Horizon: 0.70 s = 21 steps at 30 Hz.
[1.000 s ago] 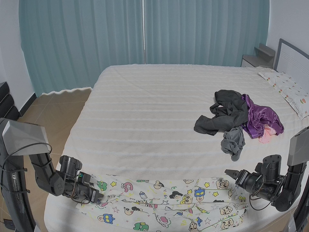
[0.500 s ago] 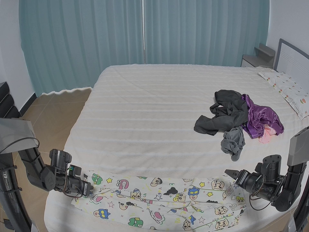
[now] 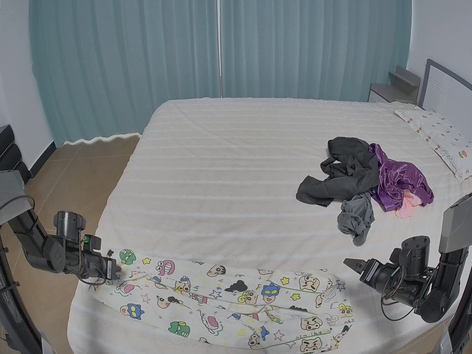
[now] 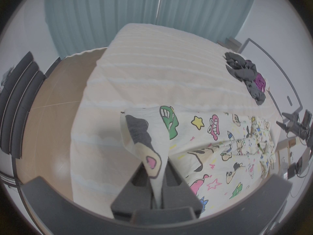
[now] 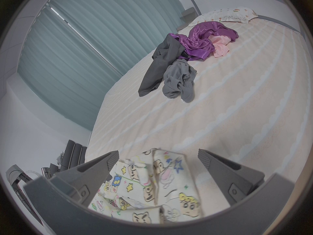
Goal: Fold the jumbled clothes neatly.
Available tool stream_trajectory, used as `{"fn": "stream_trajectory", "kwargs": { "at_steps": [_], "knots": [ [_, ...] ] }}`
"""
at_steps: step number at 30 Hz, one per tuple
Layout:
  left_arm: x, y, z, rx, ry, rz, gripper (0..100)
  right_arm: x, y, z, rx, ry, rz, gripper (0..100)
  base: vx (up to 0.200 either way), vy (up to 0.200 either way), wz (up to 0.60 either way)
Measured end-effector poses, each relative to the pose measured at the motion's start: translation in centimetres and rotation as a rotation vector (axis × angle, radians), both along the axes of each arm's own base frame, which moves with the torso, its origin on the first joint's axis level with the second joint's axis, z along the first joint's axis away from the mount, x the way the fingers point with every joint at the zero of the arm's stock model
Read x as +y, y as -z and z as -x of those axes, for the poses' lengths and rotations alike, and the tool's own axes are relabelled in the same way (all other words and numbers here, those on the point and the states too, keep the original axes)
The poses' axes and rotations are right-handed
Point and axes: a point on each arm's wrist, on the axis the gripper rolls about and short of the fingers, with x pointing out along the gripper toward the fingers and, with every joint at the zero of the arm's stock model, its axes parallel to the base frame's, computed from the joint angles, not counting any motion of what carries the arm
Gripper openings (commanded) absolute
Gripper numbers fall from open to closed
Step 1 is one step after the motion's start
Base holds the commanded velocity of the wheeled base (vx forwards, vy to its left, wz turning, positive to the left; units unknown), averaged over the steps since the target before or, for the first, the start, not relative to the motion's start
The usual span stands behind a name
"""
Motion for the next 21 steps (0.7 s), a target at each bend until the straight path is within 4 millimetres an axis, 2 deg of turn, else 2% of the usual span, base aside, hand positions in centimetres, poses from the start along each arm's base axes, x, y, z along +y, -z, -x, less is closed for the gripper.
{"fn": "stream_trajectory", "kwargs": {
  "at_steps": [5,7,16,21],
  "knots": [
    [2.6,-1.0,-0.6,-0.012,-0.069,-0.006,0,0.0,-0.1,0.0,-0.006,0.001,-0.002,100,0.000,0.000,0.00],
    [4.2,-1.5,-0.8,-0.019,-0.104,-0.006,0,-0.1,-0.1,-0.1,-0.011,0.004,-0.004,100,0.000,0.000,0.00],
    [10.9,-4.8,-1.9,-0.071,-0.247,0.006,0,-0.1,-0.1,-0.1,-0.013,0.006,-0.005,100,0.000,0.000,0.00],
    [13.5,-6.6,-2.2,-0.096,-0.307,-0.006,0,-0.1,-0.1,-0.1,-0.015,0.007,-0.005,100,0.000,0.000,0.00]
  ]
}}
